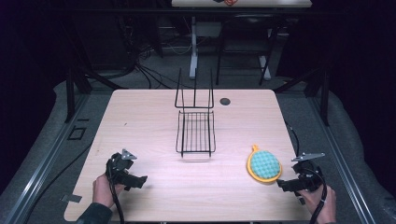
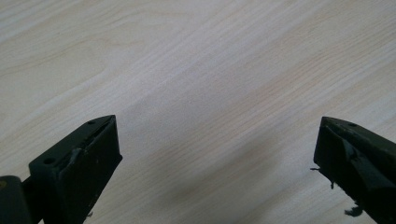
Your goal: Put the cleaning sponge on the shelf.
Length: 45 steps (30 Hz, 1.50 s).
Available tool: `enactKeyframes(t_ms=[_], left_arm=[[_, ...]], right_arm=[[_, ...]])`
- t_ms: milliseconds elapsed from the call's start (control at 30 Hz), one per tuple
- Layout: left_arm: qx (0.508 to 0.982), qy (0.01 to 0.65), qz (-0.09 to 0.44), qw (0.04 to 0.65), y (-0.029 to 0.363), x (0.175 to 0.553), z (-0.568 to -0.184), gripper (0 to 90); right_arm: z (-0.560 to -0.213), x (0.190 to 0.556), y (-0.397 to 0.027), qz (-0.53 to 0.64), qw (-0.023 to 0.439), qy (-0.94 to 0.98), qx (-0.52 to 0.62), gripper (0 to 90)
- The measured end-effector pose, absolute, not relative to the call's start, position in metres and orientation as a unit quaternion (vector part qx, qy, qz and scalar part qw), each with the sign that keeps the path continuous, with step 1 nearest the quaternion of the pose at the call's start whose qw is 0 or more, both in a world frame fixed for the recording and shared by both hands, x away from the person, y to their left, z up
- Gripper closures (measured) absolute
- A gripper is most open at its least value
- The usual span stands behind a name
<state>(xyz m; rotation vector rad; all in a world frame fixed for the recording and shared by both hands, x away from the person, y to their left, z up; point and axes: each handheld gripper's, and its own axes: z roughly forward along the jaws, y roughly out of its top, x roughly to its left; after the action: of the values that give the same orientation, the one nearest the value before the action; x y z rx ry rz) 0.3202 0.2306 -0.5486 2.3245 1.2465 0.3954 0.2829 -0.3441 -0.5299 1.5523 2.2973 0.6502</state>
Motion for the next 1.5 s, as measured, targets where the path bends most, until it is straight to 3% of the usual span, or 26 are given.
enactKeyframes(t_ms=[533, 1100, 1500], left_arm=[[0.848, 0.451, 0.143, 0.238, 0.232, 0.319, -0.548, 0.2], [0.853, 0.445, 0.137, 0.235, 0.228, 0.321, -0.549, 0.2], [0.856, 0.442, 0.132, 0.232, 0.228, 0.322, -0.552, 0.2]], right_arm=[[-0.519, 0.29, -0.332, 0.241, 0.162, 0.803, 0.52, 0.0], [-0.523, 0.33, -0.321, 0.254, 0.158, 0.807, 0.51, 4.0], [-0.541, 0.347, -0.308, 0.232, 0.134, 0.819, 0.507, 21.4]])
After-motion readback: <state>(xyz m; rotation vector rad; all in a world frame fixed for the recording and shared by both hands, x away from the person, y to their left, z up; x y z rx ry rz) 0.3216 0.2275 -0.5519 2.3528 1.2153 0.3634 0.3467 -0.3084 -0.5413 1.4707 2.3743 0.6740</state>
